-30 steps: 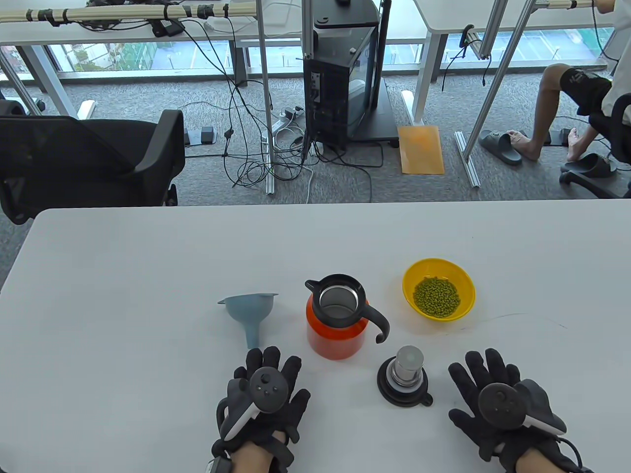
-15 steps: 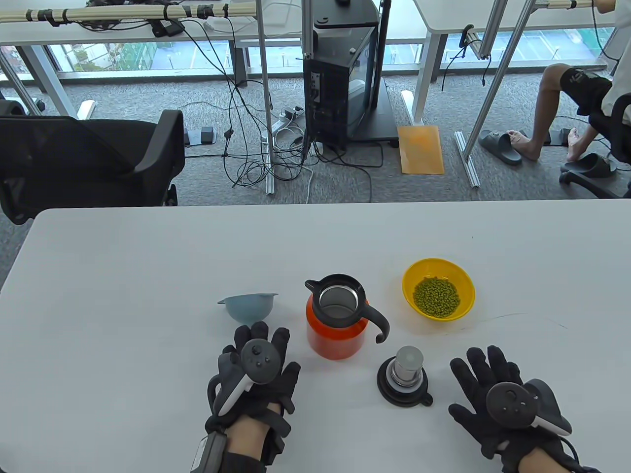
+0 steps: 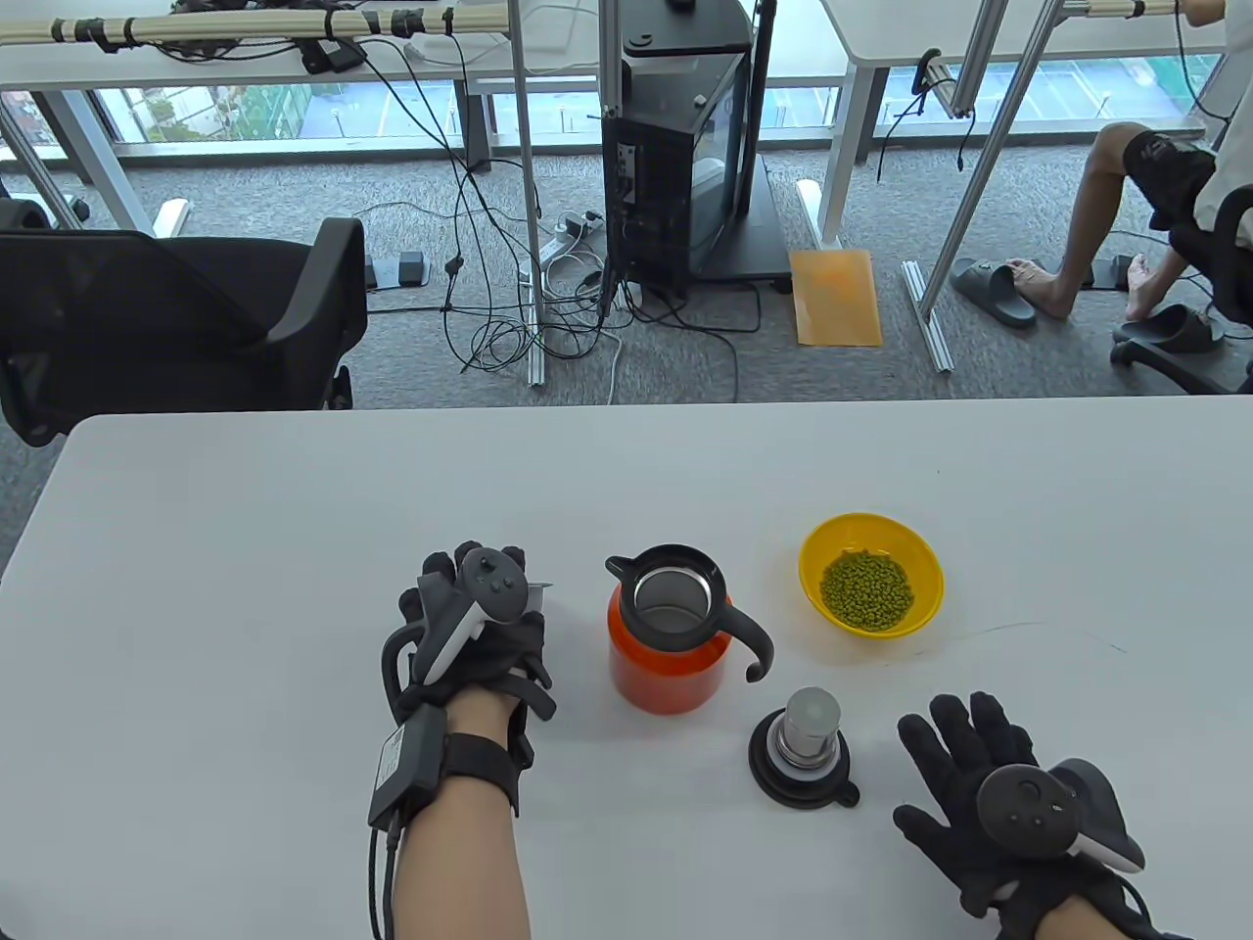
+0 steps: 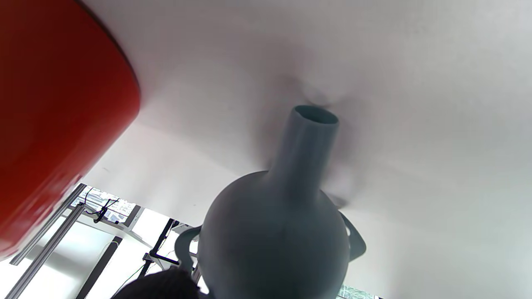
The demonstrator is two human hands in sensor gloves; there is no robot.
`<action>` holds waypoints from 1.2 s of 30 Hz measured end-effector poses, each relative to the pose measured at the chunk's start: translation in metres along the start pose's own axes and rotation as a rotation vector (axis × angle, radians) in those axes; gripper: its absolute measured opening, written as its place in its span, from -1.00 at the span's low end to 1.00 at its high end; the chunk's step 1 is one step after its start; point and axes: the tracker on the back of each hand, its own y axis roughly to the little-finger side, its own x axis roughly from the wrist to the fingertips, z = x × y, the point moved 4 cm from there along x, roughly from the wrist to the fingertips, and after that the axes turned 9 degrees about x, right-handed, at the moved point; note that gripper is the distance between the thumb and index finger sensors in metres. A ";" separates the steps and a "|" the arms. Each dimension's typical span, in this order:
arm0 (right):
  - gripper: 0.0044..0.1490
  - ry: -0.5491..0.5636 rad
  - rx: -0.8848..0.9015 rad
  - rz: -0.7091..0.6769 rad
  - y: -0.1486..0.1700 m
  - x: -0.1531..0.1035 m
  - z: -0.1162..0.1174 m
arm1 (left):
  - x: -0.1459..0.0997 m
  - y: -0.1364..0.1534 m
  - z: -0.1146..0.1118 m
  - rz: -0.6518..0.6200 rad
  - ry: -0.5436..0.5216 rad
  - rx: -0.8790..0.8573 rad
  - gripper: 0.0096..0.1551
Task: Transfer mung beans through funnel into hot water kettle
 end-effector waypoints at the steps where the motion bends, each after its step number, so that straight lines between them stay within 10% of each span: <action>1: 0.13 0.001 0.005 -0.002 0.000 0.000 0.000 | 0.005 0.002 -0.005 0.006 0.034 0.014 -0.09; 18: 0.06 0.017 0.074 -0.010 0.007 0.000 -0.001 | 0.001 -0.016 0.006 -0.045 -0.080 0.122 -0.43; 36: 0.05 0.031 0.092 -0.019 0.006 0.001 -0.003 | -0.098 -0.073 0.133 -0.255 -0.479 0.003 -0.41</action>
